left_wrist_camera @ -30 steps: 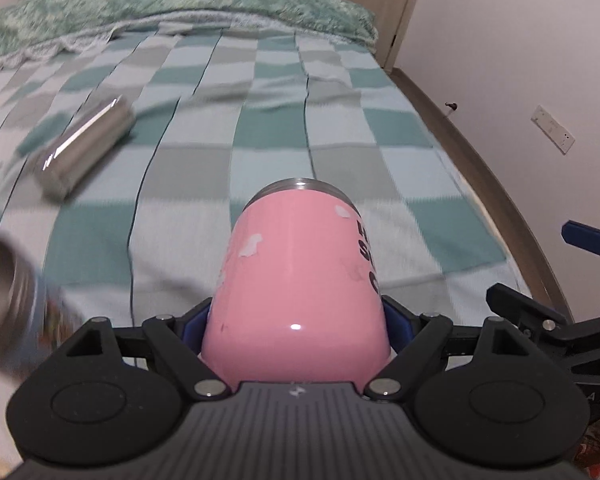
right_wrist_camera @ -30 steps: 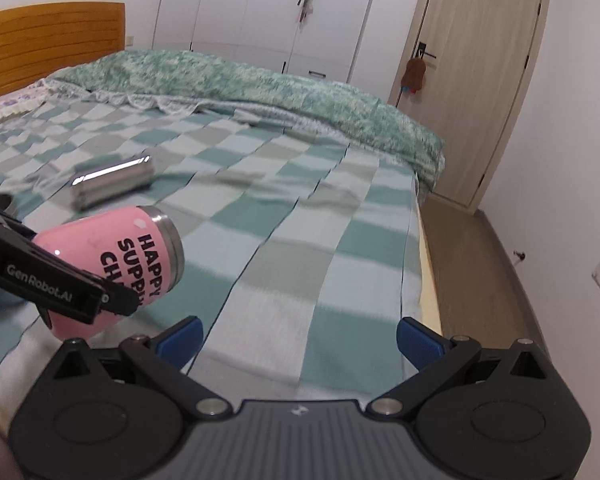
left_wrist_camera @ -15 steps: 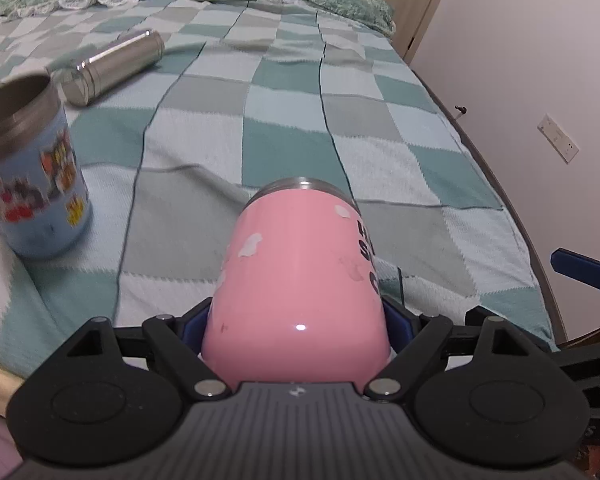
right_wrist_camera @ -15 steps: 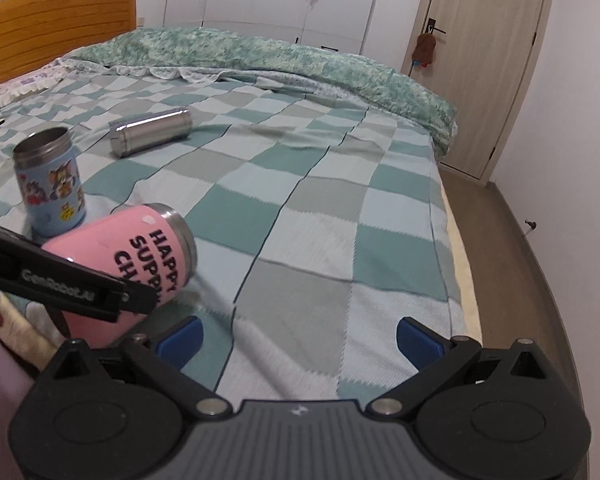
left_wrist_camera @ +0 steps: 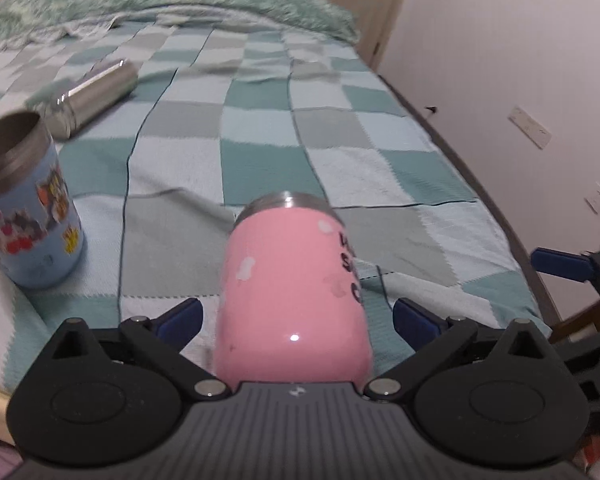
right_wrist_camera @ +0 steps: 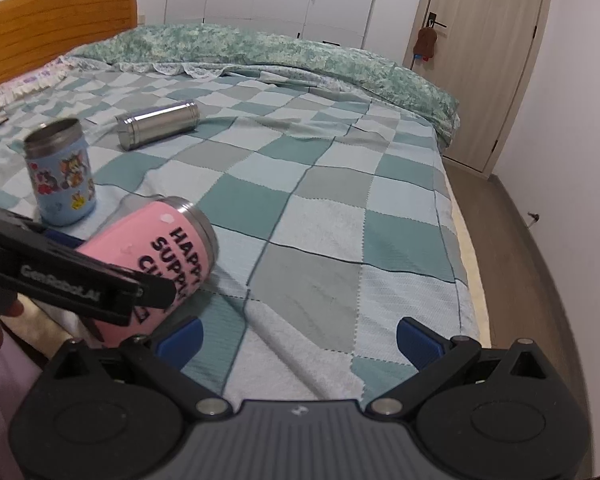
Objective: Flip cup upright
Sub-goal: 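Lift the pink cup with the left tool and carry it toward the blue cup, then rotate the pink cup upright with the right tool, rim facing up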
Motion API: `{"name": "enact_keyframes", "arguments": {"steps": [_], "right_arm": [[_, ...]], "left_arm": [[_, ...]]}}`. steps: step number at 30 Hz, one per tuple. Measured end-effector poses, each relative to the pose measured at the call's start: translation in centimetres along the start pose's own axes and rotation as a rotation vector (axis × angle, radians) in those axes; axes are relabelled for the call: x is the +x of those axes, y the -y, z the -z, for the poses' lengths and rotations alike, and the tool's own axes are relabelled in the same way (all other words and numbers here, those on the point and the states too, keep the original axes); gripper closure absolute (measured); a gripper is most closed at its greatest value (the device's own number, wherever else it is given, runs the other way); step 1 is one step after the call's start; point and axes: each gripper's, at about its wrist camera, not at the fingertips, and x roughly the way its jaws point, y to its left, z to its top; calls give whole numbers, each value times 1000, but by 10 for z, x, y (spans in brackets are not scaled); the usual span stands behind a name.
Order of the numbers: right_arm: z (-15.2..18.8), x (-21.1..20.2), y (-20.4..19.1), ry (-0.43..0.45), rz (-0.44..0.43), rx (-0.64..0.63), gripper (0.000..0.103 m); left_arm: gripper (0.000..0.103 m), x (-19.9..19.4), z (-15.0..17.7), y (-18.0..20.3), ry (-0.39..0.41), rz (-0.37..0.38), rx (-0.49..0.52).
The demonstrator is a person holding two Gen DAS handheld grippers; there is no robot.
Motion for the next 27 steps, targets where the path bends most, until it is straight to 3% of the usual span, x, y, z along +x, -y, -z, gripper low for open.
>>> {"name": "enact_keyframes", "arguments": {"steps": [5, 14, 19, 27], "right_arm": [[-6, -14, -9, 21, -21, 12, 0], [-28, 0, -52, -7, -53, 47, 0], [-42, 22, -74, -40, -73, 131, 0], [-59, 59, -94, -136, -28, 190, 0]], "left_arm": [[0, -37, -3, -11, 70, 30, 71], [0, -72, 7, -74, 107, -39, 179], [0, -73, 10, -116, 96, -45, 156], [0, -58, 12, -158, 70, -14, 104]]}}
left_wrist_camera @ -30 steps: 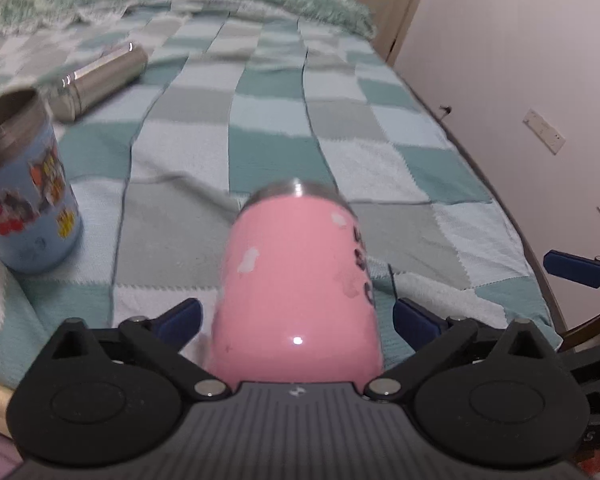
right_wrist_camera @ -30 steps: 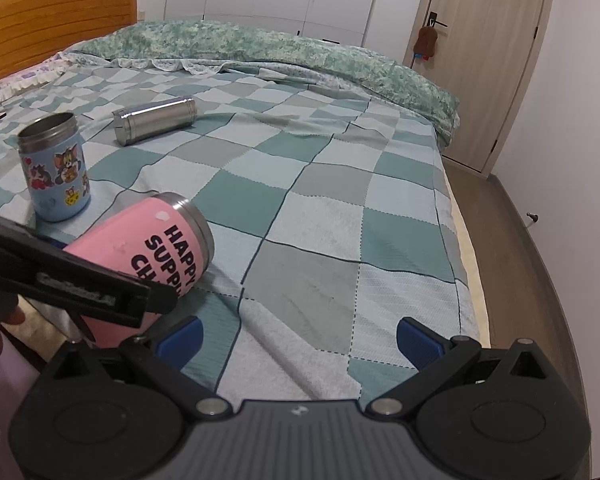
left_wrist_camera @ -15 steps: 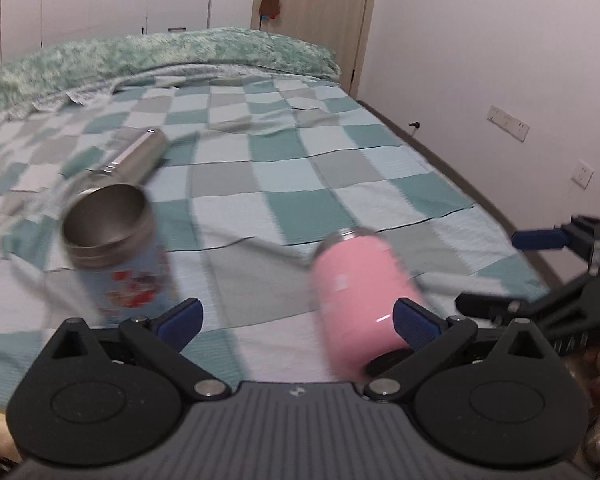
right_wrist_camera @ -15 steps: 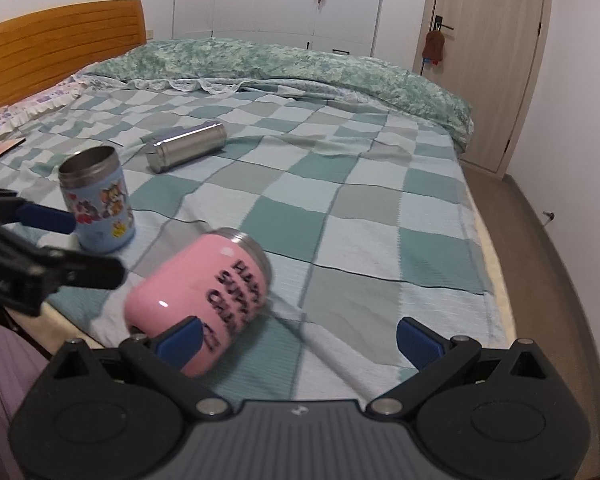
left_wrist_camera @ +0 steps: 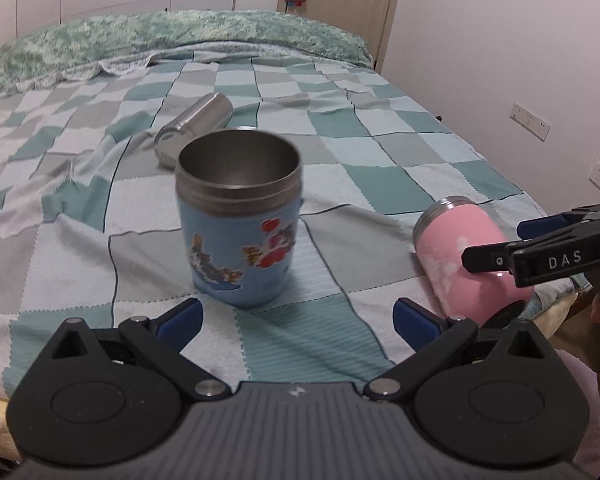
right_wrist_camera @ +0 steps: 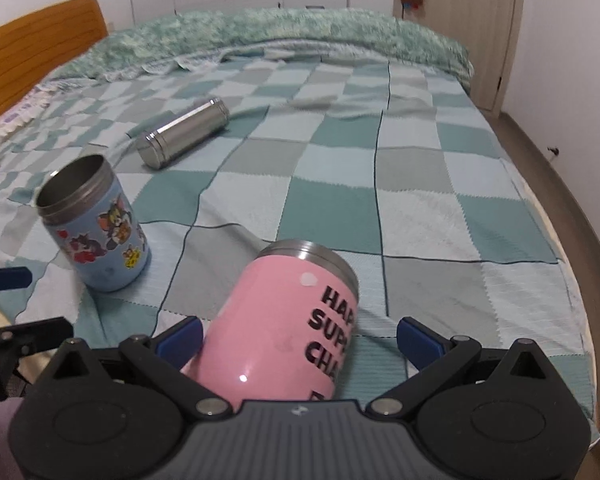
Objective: Flip cup upright
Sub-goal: 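Rotate the pink cup upright with the right tool, rim facing up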
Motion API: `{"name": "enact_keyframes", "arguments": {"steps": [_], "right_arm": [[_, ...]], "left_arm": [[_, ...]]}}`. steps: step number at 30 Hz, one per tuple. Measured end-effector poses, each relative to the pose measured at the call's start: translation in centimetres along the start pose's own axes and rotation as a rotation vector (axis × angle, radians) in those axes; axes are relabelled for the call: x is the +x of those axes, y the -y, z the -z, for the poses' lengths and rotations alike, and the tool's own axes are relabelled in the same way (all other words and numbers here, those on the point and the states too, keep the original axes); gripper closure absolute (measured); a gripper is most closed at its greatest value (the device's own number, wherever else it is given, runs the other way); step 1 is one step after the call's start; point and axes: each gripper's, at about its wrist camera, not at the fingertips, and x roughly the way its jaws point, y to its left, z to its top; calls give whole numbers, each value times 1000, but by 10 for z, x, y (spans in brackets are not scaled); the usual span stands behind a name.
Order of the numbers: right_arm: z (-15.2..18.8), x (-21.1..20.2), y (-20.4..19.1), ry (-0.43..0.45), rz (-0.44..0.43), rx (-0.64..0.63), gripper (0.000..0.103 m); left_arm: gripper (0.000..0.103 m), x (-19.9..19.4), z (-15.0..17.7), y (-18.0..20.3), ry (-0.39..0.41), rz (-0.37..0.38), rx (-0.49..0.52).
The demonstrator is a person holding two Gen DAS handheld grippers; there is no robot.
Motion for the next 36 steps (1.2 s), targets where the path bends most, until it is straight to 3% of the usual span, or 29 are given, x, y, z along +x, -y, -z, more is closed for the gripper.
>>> {"name": "enact_keyframes", "arguments": {"steps": [17, 23, 31, 36], "right_arm": [[-24, 50, -4, -164, 23, 70, 0], [-29, 58, -4, -197, 28, 86, 14], [-22, 53, 0, -155, 0, 83, 14], [-13, 33, 2, -46, -37, 80, 15]], "left_arm": [[0, 21, 2, -5, -26, 66, 2], [0, 25, 1, -8, -33, 57, -10], [0, 26, 0, -8, -31, 57, -27], [0, 24, 1, -8, -25, 61, -33]]}}
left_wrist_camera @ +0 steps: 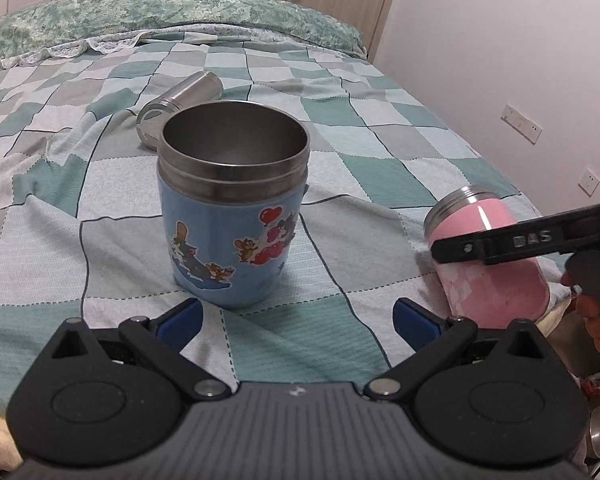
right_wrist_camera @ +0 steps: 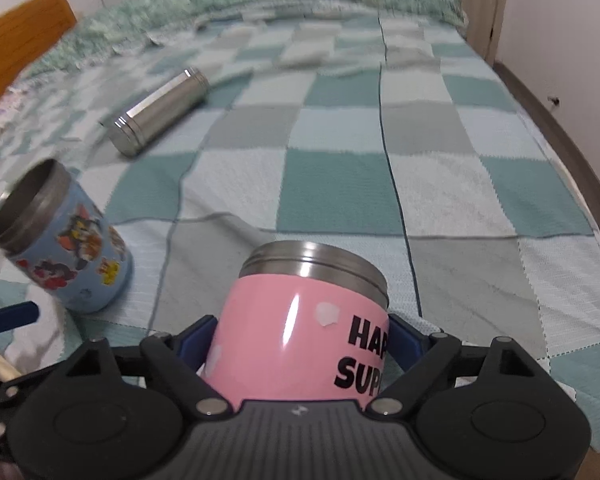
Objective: Flip cup upright
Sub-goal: 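Rotate the pink cup upright with the right tool, rim facing up, then lower the upright pink cup beside the blue cup and open the right tool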
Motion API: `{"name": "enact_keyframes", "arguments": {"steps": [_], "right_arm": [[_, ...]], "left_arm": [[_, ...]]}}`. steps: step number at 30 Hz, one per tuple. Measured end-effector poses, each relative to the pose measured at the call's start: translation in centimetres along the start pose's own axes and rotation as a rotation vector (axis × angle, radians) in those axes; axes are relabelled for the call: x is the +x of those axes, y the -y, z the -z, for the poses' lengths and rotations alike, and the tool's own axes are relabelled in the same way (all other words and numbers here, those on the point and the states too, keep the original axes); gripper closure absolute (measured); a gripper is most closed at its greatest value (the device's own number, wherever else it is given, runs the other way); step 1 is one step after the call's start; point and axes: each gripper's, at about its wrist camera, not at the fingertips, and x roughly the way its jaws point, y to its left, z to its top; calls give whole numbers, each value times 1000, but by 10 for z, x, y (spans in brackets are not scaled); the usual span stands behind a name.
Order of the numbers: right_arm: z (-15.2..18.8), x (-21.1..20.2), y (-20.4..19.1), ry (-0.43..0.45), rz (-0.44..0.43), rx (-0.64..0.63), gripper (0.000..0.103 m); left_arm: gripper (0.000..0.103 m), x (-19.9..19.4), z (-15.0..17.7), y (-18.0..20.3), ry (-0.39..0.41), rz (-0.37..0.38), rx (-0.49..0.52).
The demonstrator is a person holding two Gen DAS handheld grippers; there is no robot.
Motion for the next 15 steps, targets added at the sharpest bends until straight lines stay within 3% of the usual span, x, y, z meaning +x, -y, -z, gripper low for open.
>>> {"name": "enact_keyframes", "arguments": {"steps": [4, 11, 15], "right_arm": [[9, -28, 1, 145, -36, -29, 16], [16, -50, -10, 385, 10, -113, 18], [9, -47, -18, 455, 35, -140, 18]], "left_arm": [[0, -5, 0, 1, 17, 6, -5], [0, -10, -2, 4, 42, 2, -24], [0, -10, -2, 3, 46, -8, -36]]}}
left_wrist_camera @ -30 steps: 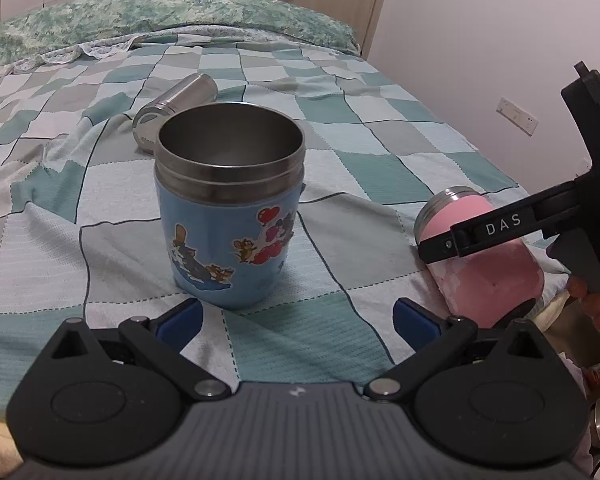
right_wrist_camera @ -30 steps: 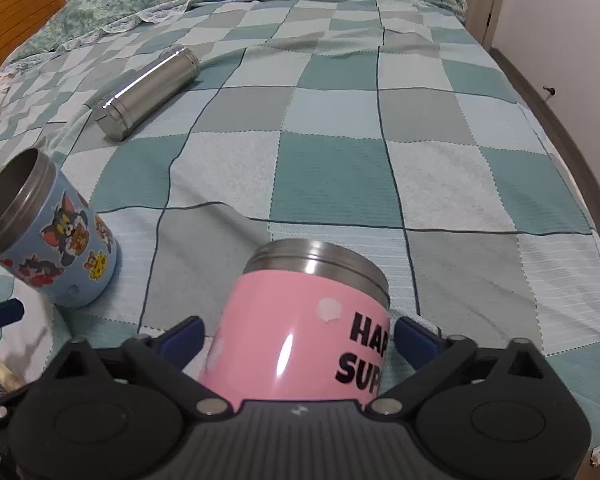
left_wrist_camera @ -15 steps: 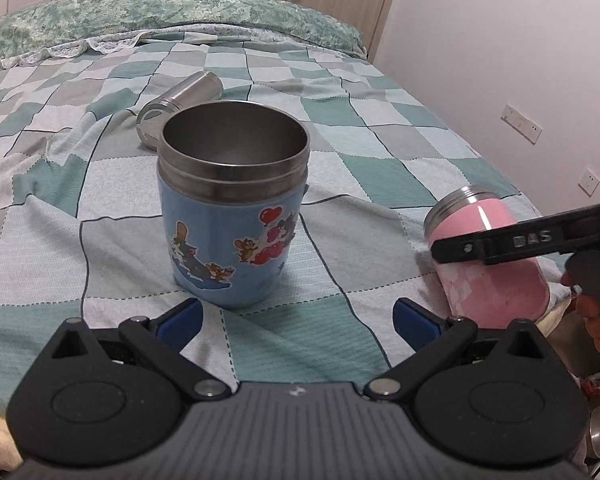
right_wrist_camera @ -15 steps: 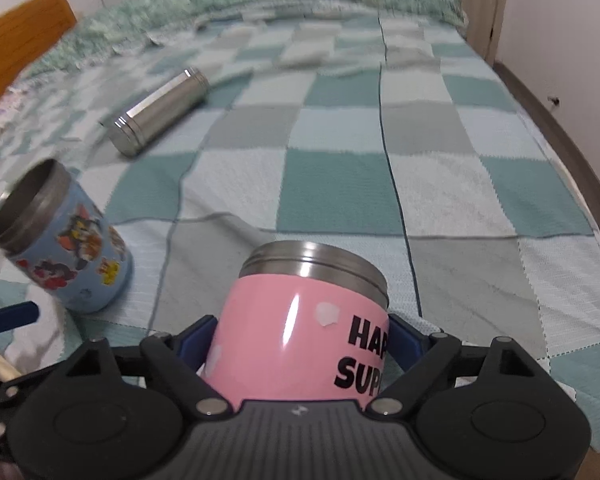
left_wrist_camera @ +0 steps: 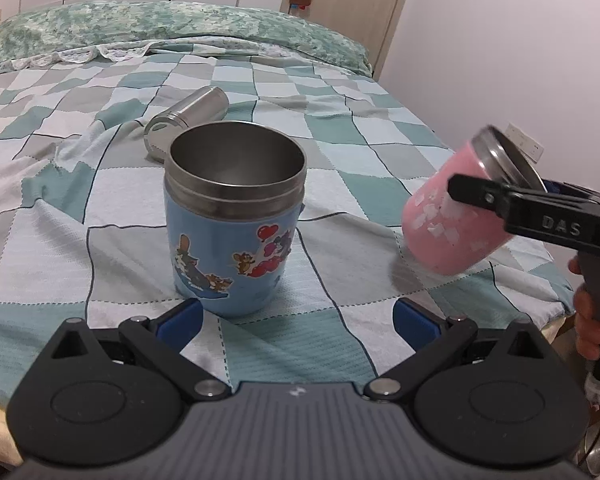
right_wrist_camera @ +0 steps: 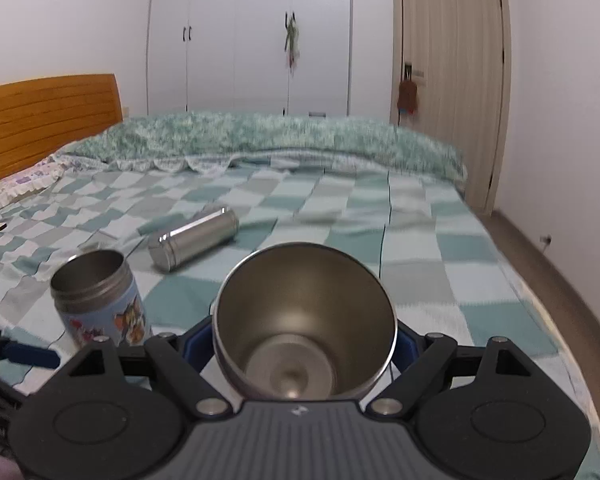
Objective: Flip cup upright
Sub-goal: 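Lower the upright pink cup beside the blue cup and open the right tool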
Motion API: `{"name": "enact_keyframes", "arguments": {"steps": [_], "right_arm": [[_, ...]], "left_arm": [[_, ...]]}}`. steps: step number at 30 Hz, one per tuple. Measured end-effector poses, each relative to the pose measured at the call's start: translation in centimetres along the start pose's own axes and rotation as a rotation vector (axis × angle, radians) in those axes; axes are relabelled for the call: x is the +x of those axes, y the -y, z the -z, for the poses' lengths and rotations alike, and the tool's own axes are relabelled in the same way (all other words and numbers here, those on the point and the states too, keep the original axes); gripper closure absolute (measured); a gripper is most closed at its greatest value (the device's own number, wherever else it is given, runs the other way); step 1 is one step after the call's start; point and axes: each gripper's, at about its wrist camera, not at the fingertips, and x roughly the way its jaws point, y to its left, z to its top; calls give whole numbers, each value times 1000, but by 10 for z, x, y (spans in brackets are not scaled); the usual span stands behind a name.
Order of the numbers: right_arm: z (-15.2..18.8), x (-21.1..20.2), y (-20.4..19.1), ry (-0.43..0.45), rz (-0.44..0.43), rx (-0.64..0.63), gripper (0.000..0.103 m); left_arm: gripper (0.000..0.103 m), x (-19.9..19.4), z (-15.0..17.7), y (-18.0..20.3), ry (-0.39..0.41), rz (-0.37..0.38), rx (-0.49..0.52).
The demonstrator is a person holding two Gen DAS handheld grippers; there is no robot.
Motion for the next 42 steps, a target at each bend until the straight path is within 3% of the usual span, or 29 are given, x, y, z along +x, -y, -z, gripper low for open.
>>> {"name": "enact_keyframes", "arguments": {"steps": [10, 14, 16, 25, 27, 29, 36, 42], "right_arm": [[8, 25, -26, 80, 19, -70, 18], [27, 42, -33, 42, 23, -99, 18], [37, 41, -38, 96, 26, -136, 18], [37, 34, -31, 98, 10, -107, 17], [36, 26, -28, 120, -6, -90, 3], [38, 10, -24, 170, -19, -82, 0], [52, -59, -9, 294, -30, -67, 0], [81, -102, 3, 307, -19, -42, 0]], "left_arm": [[0, 2, 2, -1, 9, -18, -11], [0, 3, 3, -4, 7, -21, -20], [0, 2, 3, -5, 8, -21, -22], [0, -7, 3, -1, 37, -15, -14], [0, -11, 4, 0, 49, -11, -12], [0, -17, 6, 1, 63, -5, -18], [0, -56, 20, 16, 207, 10, 5], [0, -76, 55, 37, 361, -43, 64]]}}
